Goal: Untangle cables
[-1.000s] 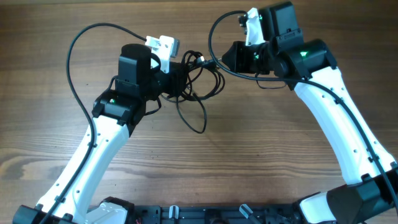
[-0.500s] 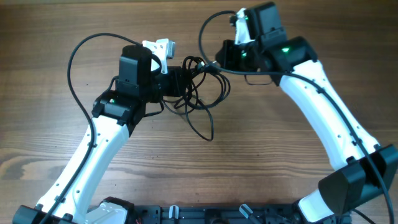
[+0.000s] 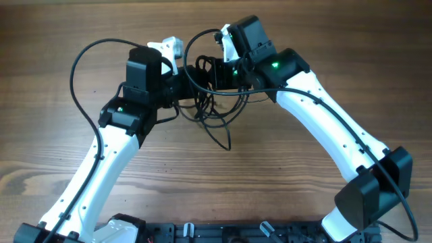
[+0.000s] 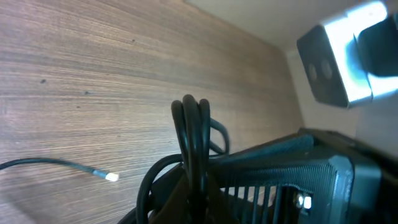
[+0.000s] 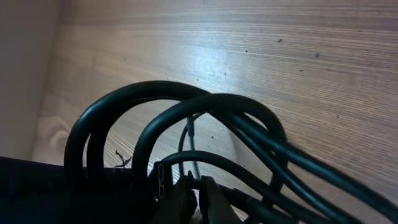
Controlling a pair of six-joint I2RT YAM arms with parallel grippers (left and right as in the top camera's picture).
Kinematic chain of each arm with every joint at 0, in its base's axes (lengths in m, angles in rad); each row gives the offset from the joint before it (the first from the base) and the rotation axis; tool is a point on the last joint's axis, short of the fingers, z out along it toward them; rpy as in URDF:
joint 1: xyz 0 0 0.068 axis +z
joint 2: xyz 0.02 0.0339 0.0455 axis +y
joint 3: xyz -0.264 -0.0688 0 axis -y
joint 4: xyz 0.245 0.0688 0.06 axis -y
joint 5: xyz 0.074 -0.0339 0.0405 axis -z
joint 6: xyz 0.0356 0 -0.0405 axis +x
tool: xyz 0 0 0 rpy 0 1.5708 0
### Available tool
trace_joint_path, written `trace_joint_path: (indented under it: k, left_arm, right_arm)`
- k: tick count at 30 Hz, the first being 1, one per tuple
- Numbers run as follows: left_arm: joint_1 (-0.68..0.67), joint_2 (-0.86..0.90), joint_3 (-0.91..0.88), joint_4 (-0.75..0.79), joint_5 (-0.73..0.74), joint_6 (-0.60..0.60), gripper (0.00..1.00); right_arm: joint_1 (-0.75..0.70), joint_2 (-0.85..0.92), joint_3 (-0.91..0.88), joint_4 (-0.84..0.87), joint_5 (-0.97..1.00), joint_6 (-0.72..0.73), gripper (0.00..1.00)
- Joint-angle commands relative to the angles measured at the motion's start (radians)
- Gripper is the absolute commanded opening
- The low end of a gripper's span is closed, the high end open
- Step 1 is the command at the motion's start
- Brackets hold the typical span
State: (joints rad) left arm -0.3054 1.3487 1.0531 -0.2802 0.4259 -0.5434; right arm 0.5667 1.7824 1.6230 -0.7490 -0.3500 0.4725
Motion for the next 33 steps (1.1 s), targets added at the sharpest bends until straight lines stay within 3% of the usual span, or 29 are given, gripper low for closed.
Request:
trace_joint_path:
  k: [1, 5, 9, 12, 17, 22, 26, 32, 33]
  left_arm:
    - [-0.007, -0.017, 0.015, 0.063, 0.033, -0.142, 0.04]
    - [-0.006, -0.018, 0.015, 0.061, -0.078, -0.293, 0.04]
    - [-0.006, -0.017, 0.015, 0.03, -0.29, -0.62, 0.04]
    - [-0.006, -0.017, 0.015, -0.031, -0.408, -0.884, 0.04]
    - [-0.006, 0.002, 0.015, -0.158, -0.573, -1.107, 0.04]
    - [-0.006, 0.021, 0.015, -0.227, -0.624, -1.263, 0.04]
    - [-0.006, 0.021, 0.015, -0.23, -0.618, -1.435, 0.04]
    - [-0.005, 0.021, 0.015, -0.229, -0.622, -1.572, 0.04]
    - [-0.003, 0.021, 0.015, -0.23, -0.622, -1.593, 0.04]
  right_arm:
    - [0.042, 0.014, -0.008, -0.005, -0.072, 0.035, 0.09]
    - [-0.016, 0.013, 0.002, 0.003, -0.095, 0.032, 0.13]
    - [-0.083, -0.011, 0.027, -0.005, -0.28, -0.117, 0.44]
    - [-0.072, -0.046, 0.027, -0.028, -0.281, -0.206, 0.54]
    - [0.002, -0.066, 0.027, -0.031, -0.28, -0.228, 0.54]
    - [0.067, -0.065, 0.004, -0.081, -0.093, 0.088, 0.41]
    - [0.089, -0.042, -0.055, -0.043, -0.083, 0.245, 0.34]
    - [0.092, -0.034, -0.148, 0.078, -0.227, 0.344, 0.36]
    - [0.097, -0.034, -0.16, 0.089, -0.228, 0.354, 0.43]
